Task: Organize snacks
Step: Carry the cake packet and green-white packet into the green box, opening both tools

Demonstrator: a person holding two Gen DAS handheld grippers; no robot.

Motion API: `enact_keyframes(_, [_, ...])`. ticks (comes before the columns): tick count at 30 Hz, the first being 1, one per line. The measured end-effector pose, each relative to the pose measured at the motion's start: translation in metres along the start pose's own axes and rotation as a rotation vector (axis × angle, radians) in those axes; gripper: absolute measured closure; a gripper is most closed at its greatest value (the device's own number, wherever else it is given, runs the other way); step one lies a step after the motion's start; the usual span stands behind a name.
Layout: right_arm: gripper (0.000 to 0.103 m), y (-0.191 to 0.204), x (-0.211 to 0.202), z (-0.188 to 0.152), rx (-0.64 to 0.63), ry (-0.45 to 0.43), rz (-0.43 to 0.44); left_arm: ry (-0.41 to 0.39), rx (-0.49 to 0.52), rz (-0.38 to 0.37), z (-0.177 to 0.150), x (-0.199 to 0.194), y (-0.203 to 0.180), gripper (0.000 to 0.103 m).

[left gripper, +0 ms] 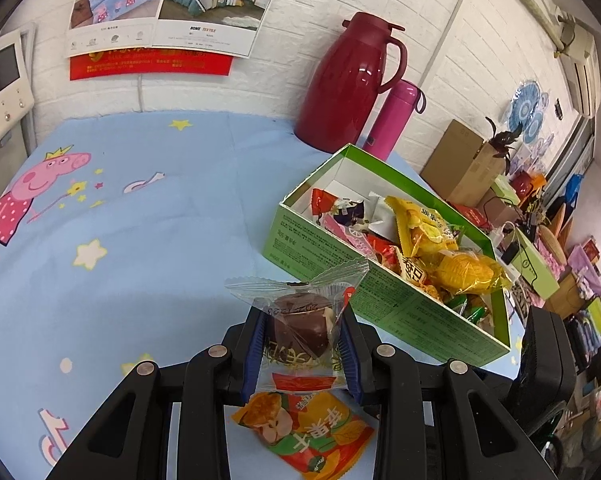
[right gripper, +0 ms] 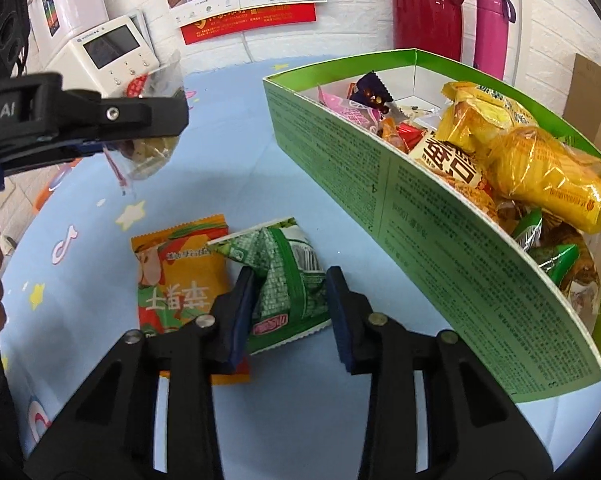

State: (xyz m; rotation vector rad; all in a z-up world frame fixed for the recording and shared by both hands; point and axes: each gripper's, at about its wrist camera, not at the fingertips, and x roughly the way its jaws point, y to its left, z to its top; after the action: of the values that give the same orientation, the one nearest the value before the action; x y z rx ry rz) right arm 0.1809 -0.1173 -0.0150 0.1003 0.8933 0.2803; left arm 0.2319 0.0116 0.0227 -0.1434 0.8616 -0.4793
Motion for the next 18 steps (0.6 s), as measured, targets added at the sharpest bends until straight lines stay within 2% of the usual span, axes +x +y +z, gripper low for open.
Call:
enact_keyframes(2, [0.068,-0.009,-0.007,0.002,0.075,-0.011,0.072,-0.004,-0.002,0.002,-0.001,-0.002,-0.002,0.069])
enact_keyframes(8, [0.068,-0.004,-0.059,0.01,0.063,-0.162,0.151,-0.033,0.012,-0.007,-0.003,-0.02,-0.016,0.069])
enact_keyframes(13, [0.068,-0.008,-0.082,0.02,0.071,-0.236,0.135,-0.048,0.051,0.0,0.01,-0.032,-0.035,0.069])
enact_keyframes(18, [0.068,-0.025,-0.101,0.043,0.064,-0.291,0.055,-0.085,0.076,-0.014,0.033,-0.04,-0.056,0.069])
